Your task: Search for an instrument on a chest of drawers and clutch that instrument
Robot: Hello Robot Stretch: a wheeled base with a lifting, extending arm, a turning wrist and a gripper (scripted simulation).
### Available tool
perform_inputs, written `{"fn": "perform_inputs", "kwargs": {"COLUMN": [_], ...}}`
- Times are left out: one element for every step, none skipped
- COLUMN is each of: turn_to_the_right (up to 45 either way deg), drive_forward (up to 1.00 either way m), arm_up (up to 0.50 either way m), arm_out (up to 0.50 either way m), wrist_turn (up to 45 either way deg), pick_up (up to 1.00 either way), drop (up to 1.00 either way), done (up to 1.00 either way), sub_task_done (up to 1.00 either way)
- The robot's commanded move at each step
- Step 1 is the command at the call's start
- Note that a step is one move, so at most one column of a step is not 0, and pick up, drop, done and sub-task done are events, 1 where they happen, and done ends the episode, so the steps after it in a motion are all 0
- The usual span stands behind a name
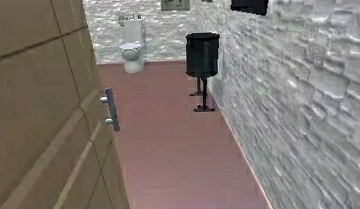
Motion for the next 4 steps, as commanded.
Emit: {"fn": "perform_inputs", "kwargs": {"turn_to_the_right": [0.0,-6.0,0.0,-30.0], "drive_forward": [1.0,0.0,0.2,0.0], "arm_up": [0.0,0.0,0.0,0.0], "arm_out": [0.0,0.0,0.0,0.0], "wrist_turn": [0.0,0.0,0.0,0.0], "pick_up": [0.0,0.0,0.0,0.0], "drop": [0.0,0.0,0.0,0.0], "done": [0.0,0.0,0.0,0.0], "sub_task_done": [0.0,0.0,0.0,0.0]}}
